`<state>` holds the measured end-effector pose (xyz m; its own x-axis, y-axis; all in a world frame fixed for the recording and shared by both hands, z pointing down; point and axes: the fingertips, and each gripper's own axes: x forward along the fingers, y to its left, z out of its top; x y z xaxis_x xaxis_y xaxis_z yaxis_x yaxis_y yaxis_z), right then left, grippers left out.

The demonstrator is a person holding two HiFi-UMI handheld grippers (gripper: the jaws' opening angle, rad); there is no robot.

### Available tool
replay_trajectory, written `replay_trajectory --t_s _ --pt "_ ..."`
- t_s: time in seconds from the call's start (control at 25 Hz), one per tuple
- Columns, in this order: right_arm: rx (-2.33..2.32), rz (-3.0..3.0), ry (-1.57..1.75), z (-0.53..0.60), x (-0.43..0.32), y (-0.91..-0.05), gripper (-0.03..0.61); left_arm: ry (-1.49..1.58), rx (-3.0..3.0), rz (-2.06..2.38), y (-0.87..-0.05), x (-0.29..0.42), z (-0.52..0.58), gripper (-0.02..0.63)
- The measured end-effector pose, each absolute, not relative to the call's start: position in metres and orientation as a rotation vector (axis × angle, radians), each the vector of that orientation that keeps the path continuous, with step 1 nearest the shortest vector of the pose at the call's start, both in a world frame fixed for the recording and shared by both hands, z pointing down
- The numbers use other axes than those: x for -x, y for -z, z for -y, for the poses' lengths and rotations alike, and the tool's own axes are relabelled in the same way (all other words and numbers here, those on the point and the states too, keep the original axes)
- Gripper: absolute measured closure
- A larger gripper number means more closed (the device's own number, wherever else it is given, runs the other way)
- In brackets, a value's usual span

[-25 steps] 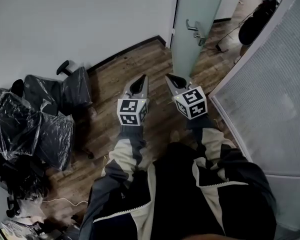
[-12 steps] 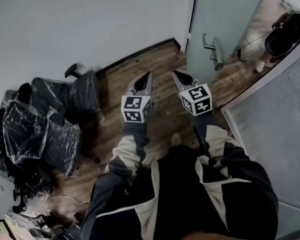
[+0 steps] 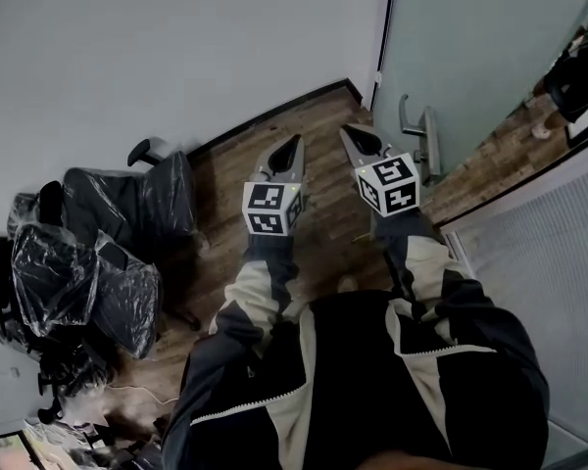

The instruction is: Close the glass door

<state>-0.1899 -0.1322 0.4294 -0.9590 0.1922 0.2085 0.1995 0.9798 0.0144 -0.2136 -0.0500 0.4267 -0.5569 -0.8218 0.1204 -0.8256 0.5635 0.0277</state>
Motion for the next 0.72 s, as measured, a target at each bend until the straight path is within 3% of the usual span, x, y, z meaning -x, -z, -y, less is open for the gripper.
replay_trajectory --t_s 0.44,0.72 --pt "0.000 2.898 0.025 0.167 0.224 -0.448 0.574 -0.048 -1.731 2.454 -0.446 0.257 0.116 0.601" --pt "-0.456 2.860 0.028 0.212 0.215 -0.435 0.574 -0.040 -2.120 2.210 -0.426 0.276 0.172 0.601"
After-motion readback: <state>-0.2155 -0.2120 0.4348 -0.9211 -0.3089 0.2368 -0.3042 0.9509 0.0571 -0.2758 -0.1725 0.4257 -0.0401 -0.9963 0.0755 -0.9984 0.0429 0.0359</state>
